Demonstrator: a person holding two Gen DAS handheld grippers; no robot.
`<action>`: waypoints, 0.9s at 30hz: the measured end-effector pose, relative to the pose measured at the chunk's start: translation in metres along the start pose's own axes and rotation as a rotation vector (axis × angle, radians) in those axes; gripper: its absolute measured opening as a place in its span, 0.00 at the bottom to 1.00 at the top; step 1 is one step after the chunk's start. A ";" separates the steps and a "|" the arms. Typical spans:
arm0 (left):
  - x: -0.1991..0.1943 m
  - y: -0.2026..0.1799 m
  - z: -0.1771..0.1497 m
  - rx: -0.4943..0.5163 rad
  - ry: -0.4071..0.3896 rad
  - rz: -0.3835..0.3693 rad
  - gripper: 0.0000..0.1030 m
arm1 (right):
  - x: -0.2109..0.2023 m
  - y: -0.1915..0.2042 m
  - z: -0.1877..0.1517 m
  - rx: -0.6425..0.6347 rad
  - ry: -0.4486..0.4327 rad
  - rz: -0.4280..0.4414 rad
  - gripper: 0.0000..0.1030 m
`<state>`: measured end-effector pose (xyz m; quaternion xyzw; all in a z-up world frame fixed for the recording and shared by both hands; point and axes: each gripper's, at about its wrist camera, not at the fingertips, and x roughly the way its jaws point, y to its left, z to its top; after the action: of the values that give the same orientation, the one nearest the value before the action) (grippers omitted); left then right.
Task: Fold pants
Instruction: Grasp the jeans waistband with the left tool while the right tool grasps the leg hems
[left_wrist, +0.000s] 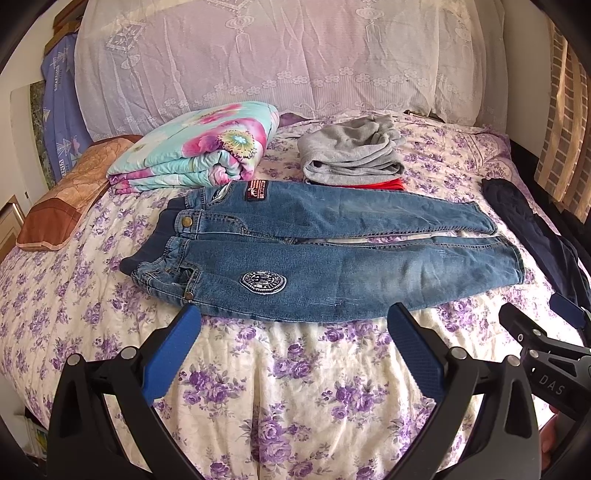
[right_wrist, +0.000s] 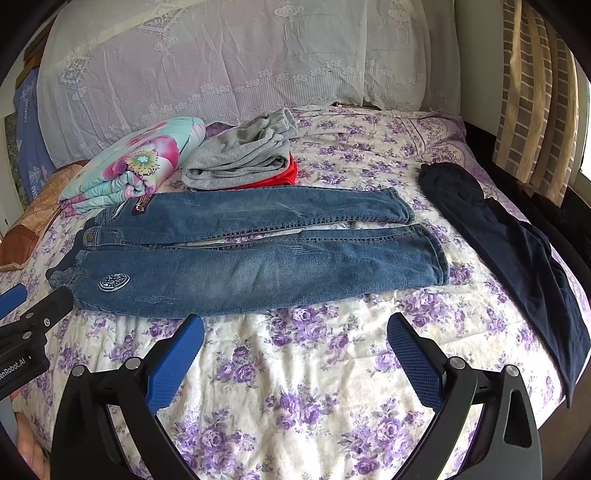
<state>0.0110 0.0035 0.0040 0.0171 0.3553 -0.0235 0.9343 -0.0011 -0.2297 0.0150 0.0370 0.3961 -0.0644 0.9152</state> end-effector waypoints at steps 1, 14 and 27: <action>0.000 0.000 0.000 0.000 0.001 0.000 0.95 | 0.000 0.000 0.000 -0.002 0.000 -0.001 0.97; 0.138 0.136 0.025 -0.439 0.332 -0.122 0.95 | 0.023 -0.025 -0.016 0.052 0.071 0.013 0.97; 0.147 0.189 0.006 -0.537 0.313 -0.157 0.14 | 0.043 -0.100 -0.022 0.180 0.153 -0.019 0.97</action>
<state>0.1346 0.1870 -0.0864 -0.2540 0.4885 0.0018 0.8347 -0.0030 -0.3299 -0.0330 0.1200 0.4576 -0.1053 0.8747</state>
